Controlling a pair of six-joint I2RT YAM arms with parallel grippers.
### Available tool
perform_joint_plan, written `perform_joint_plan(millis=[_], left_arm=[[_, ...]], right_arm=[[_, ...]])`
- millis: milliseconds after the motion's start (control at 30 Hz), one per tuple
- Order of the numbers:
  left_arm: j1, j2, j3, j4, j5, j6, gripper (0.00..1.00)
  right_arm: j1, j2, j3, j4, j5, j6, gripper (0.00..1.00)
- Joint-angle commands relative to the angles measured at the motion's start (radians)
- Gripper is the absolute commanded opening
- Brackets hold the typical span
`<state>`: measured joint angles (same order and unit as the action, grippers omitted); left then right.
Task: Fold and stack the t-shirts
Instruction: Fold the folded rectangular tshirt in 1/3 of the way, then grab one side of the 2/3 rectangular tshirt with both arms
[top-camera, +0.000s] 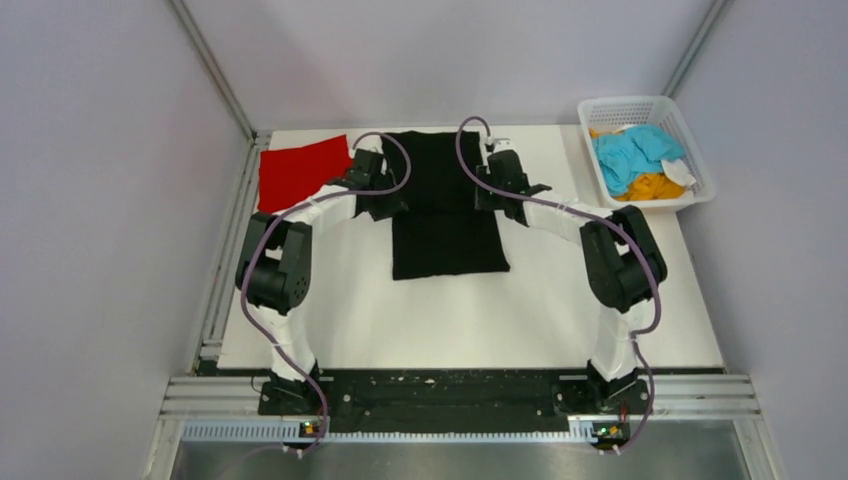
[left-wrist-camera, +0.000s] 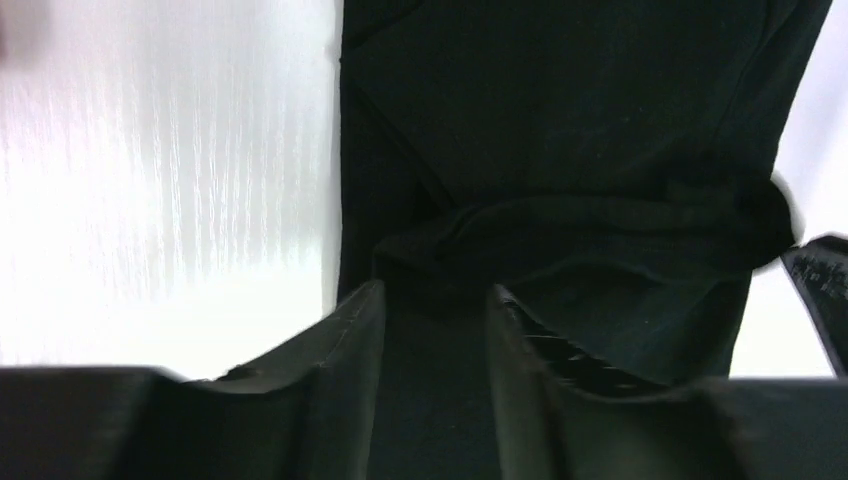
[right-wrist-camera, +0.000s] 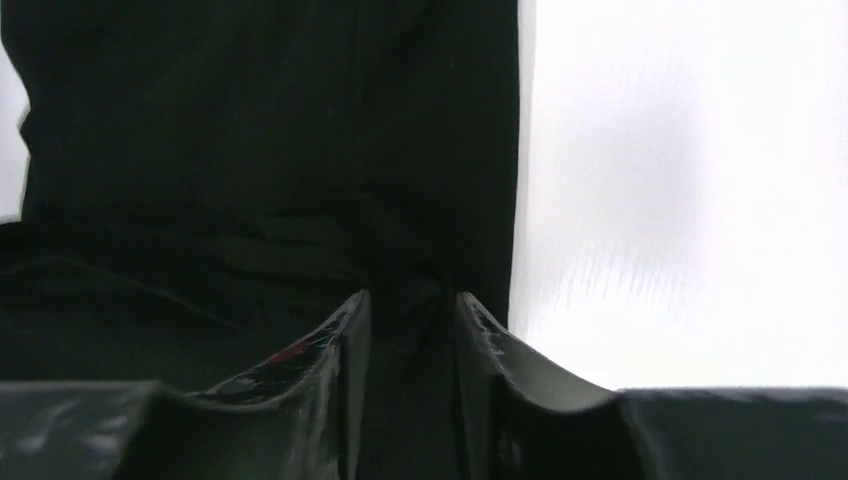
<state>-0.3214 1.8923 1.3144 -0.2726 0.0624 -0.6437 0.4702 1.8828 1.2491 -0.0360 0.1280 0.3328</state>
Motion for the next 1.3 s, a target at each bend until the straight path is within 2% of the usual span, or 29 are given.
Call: perform_joint_plan(millis=[0,33,67,100,133,233,267,333,400,533,633,700,767,833,900,967,1067,1167,1200,1267], left_arm=[[0.03,0.001,0.083,-0.008,0.055,-0.004,0.55],[0.03,-0.016,0.084,-0.018,0.047,-0.003,0.82],[0.03,-0.035,0.081,-0.025,0.041,-0.001,0.95],[0.03,-0.061,0.065,-0.03,0.034,-0.001,0.99],[0.03,-0.089,0.041,-0.031,0.034,-0.003,0.99],[0.026,-0.184,-0.083,0.006,0.083,-0.023,0.99],[0.024,-0.216,-0.131,0.022,0.11,-0.031,0.99],[0.014,-0.274,-0.233,0.043,0.138,-0.045,0.99],[-0.005,-0.326,-0.328,0.045,0.142,-0.07,0.99],[-0.039,-0.433,-0.509,0.095,0.138,-0.118,0.99],[-0.054,-0.467,-0.609,0.191,0.124,-0.142,0.98],[-0.053,-0.449,-0.628,0.206,0.12,-0.152,0.93],[-0.055,-0.42,-0.632,0.225,0.141,-0.157,0.84],[-0.061,-0.392,-0.633,0.241,0.174,-0.161,0.74],[-0.076,-0.371,-0.639,0.24,0.17,-0.162,0.62],[-0.085,-0.355,-0.651,0.238,0.161,-0.167,0.5],[-0.091,-0.341,-0.671,0.245,0.159,-0.172,0.39],[-0.092,-0.327,-0.683,0.242,0.138,-0.174,0.2],[-0.093,-0.324,-0.682,0.238,0.125,-0.176,0.18],[-0.092,-0.314,-0.676,0.229,0.107,-0.176,0.04]], right_arm=[[-0.018,0.047,0.142,0.005,-0.005,-0.059,0.44],[-0.018,0.035,0.149,-0.011,-0.004,-0.059,0.51],[-0.017,0.021,0.141,-0.018,0.0,-0.056,0.54],[-0.018,-0.001,0.123,-0.016,0.0,-0.052,0.58],[-0.018,-0.031,0.096,-0.011,-0.003,-0.041,0.64],[-0.017,-0.135,-0.035,0.063,-0.077,0.023,0.96],[-0.017,-0.16,-0.08,0.091,-0.116,0.044,0.99],[-0.018,-0.203,-0.166,0.1,-0.222,0.072,0.99],[-0.018,-0.251,-0.252,0.098,-0.266,0.096,0.99],[-0.018,-0.356,-0.425,0.094,-0.24,0.131,0.98],[-0.018,-0.414,-0.516,0.082,-0.171,0.175,0.93],[-0.018,-0.425,-0.555,0.1,-0.146,0.2,0.87],[-0.017,-0.409,-0.569,0.116,-0.163,0.22,0.79],[-0.018,-0.39,-0.574,0.127,-0.205,0.232,0.63],[-0.018,-0.374,-0.582,0.134,-0.226,0.253,0.53],[-0.018,-0.37,-0.602,0.153,-0.224,0.268,0.46],[-0.018,-0.359,-0.619,0.156,-0.234,0.279,0.37],[-0.017,-0.358,-0.642,0.16,-0.244,0.283,0.29],[-0.018,-0.36,-0.649,0.16,-0.238,0.285,0.28],[-0.017,-0.361,-0.661,0.163,-0.227,0.284,0.17]])
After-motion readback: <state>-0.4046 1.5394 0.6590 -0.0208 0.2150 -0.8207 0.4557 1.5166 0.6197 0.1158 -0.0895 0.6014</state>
